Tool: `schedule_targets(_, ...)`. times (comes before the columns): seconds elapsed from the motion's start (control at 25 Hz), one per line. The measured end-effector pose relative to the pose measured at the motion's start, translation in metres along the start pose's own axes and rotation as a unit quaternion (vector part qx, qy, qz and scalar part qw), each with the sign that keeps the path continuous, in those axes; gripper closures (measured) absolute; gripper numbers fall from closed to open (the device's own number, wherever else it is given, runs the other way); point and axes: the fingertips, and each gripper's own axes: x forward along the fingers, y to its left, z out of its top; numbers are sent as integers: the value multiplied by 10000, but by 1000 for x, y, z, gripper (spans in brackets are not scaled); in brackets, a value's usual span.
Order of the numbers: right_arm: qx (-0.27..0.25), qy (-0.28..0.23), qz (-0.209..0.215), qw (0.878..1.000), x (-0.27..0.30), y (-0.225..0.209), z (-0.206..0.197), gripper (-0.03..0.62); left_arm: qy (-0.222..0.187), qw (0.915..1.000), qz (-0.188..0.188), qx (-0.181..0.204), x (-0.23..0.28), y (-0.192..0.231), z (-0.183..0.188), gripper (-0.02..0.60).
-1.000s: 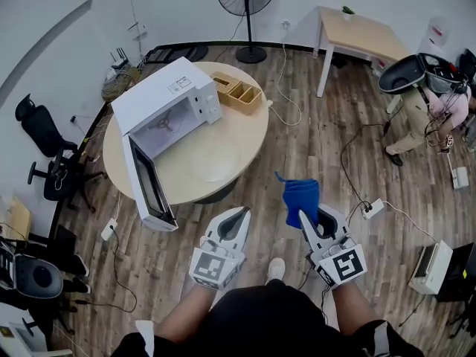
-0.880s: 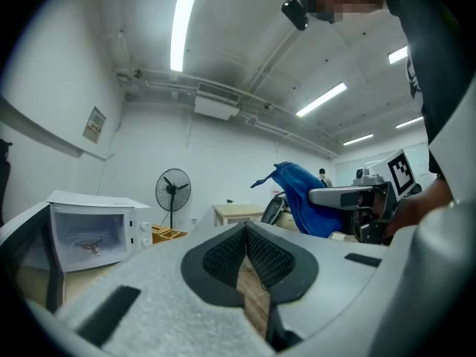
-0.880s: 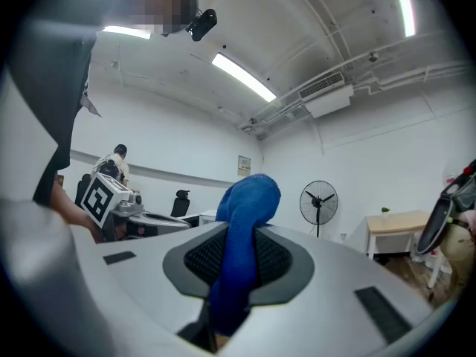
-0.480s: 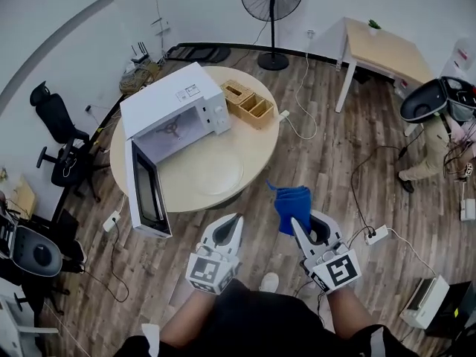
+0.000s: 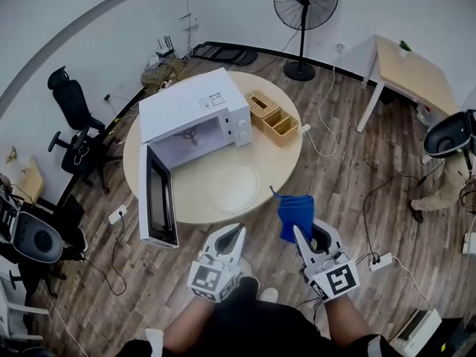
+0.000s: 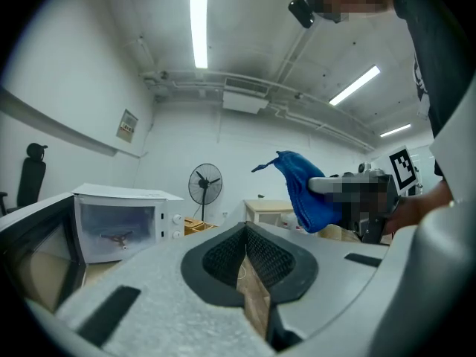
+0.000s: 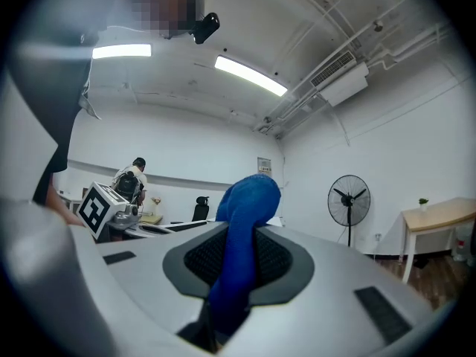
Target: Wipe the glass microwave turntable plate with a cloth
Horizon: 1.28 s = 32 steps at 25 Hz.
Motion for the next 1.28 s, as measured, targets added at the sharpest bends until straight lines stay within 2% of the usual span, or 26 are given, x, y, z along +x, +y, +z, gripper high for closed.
schedule_targets(0.28, 29, 3, 172, 9998, 59, -18, 4, 525, -104, 9994, 314, -33, 23, 55, 13, 576)
schedule_targets(0.72, -112, 81, 244, 9996, 145, -31, 7, 525, -125, 9989, 454, -77, 46, 126, 21, 575)
schedule_targets(1.12, -158, 142, 242, 9995, 193, -24, 2, 525, -205, 9985, 475, -159, 49, 167, 19, 576)
schedule_targets(1.28, -163, 245, 354, 9989, 211, -23, -7, 525, -195, 9977, 624, -200, 44, 182, 16, 576)
